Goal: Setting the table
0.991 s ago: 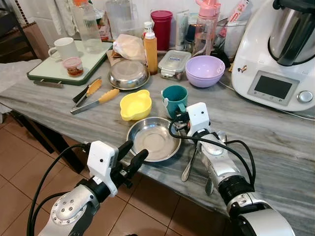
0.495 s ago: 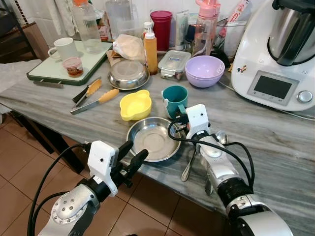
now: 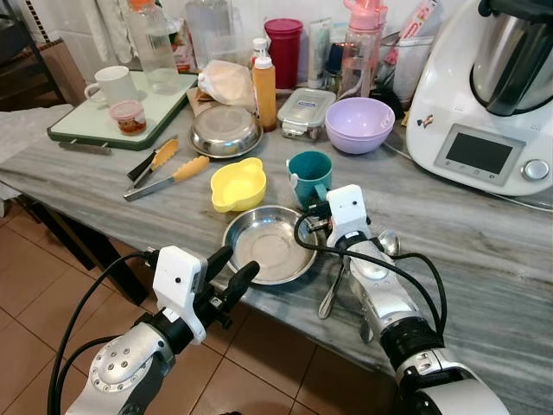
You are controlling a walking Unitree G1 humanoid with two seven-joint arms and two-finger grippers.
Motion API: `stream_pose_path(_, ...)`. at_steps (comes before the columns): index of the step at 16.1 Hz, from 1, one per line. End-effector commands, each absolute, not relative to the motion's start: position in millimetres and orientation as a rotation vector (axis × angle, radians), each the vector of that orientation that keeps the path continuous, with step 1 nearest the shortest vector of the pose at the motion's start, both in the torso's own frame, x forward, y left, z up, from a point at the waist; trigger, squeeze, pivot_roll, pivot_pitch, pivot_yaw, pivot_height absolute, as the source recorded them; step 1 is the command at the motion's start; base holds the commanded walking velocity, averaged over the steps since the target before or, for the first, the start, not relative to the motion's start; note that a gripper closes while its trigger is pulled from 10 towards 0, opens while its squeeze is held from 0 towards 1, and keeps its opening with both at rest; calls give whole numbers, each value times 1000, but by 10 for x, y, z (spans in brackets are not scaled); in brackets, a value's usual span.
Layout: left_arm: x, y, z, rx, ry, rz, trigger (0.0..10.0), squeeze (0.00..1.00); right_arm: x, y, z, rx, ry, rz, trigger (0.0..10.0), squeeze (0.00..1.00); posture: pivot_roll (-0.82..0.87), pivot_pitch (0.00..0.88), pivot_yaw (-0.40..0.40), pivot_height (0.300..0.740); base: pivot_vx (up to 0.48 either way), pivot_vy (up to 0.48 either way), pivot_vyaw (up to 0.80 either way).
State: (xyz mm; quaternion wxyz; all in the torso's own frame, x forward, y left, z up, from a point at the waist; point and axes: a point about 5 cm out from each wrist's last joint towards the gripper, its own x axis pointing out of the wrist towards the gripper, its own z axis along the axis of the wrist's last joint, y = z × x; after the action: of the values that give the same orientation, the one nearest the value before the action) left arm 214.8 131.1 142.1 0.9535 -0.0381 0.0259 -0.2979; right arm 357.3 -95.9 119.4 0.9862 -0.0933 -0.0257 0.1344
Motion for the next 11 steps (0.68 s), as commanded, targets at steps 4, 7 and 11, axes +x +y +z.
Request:
stream_pose_path(4, 2162, 1339, 1403, -75, 68, -601, 10000, 0, 3541, -968, 1214, -198, -58, 234, 10000, 1000, -69, 53, 64, 740, 0, 0, 0)
stream_pose_path(7, 2168, 1328, 1402, -75, 67, -605, 10000, 0, 3494, -931, 1163, -141, -26, 277, 10000, 0, -70, 53, 64, 740, 0, 0, 0)
stream_pose_path(11, 2177, 1326, 1399, -78, 67, -601, 10000, 0, 3452, -911, 1173, -144, -62, 295, 9294, 0, -69, 53, 65, 740, 0, 0, 0)
